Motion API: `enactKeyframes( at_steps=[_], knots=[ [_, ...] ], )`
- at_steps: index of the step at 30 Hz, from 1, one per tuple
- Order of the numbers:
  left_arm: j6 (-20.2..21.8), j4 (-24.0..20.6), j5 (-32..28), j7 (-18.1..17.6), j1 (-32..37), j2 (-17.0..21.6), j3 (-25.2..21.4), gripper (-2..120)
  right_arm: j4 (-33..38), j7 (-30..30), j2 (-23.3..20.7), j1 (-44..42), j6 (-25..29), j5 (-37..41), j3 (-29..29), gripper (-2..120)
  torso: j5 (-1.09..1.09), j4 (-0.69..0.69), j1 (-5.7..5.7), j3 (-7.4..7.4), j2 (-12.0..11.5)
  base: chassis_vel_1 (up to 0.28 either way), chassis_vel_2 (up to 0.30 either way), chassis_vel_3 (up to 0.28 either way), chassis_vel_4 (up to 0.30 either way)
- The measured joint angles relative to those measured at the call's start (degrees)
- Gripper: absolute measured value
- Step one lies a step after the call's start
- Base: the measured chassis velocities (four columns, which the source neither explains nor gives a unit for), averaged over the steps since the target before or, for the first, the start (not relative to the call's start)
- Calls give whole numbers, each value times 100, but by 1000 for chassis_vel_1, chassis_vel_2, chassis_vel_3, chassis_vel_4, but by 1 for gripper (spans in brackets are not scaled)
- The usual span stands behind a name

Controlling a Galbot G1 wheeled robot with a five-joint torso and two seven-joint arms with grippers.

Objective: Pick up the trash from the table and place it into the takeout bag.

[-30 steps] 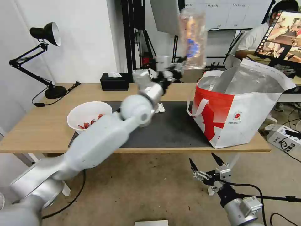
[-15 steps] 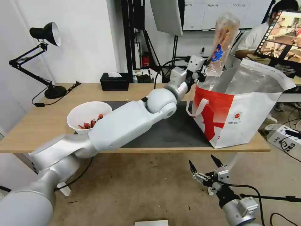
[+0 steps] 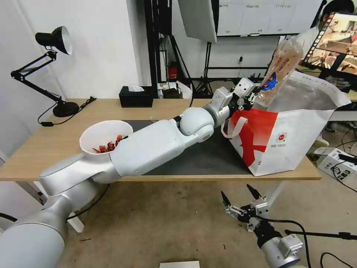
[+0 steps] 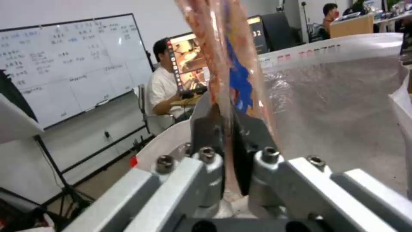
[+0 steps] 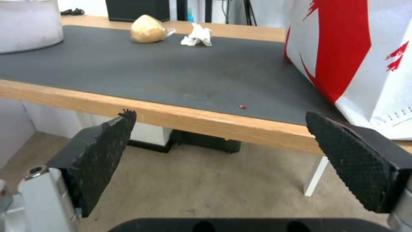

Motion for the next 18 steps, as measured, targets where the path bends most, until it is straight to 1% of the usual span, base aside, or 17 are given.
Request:
enactKeyframes(
  at_steps=[3, 4, 6, 7, 8, 9, 11, 12, 14, 15, 18],
  knots=[
    [2, -108, -93, -119, -2, 40, -28, 23, 2, -1, -6, 18, -4, 11, 0, 100, 0, 0, 0, 0, 0, 0, 0, 0, 0],
    [2, -108, -93, -119, -2, 40, -28, 23, 2, -1, -6, 18, -4, 11, 0, 100, 0, 0, 0, 0, 0, 0, 0, 0, 0],
    [11, -216, -306, -193, -2, 69, -49, 33, -15, -1, -5, 26, -7, 13, -2, 100, 0, 0, 0, 0, 0, 0, 0, 0, 0],
    [11, -216, -306, -193, -2, 69, -49, 33, -15, -1, -5, 26, -7, 13, -2, 100, 0, 0, 0, 0, 0, 0, 0, 0, 0],
    [21, -244, -378, -229, -3, 74, -60, 36, -17, -1, -5, 28, -9, 15, -5, 100, 0, 0, 0, 0, 0, 0, 0, 0, 0],
    [30, -280, -469, -270, -3, 80, -89, 43, -18, -1, -2, 30, -15, 16, -8, 100, 0, 0, 0, 0, 0, 0, 0, 0, 0],
    [41, -361, -609, -322, -4, 100, -169, 52, -15, 0, 3, 29, -20, 19, -8, 100, 0, 0, 0, 0, 0, 0, 0, 0, 0],
    [41, -361, -609, -322, -4, 100, -169, 52, -15, 0, 3, 29, -20, 19, -8, 100, 0, 0, 0, 0, 0, 0, 0, 0, 0],
    [60, -581, -780, -357, -19, 224, -290, 64, 48, 2, 0, -18, -34, 87, 39, 100, 0, 0, 0, 0, 0, 0, 0, 0, 0],
    [60, -581, -780, -357, -19, 224, -290, 64, 48, 2, 0, -18, -34, 87, 39, 100, 0, 0, 0, 0, 0, 0, 0, 0, 0],
    [92, -1017, -868, -343, 52, 565, -462, 77, 240, 7, 64, -174, -43, 121, 254, 100, -1, -2, 0, -1, 0, 0, 0, 0, 0]
  ],
)
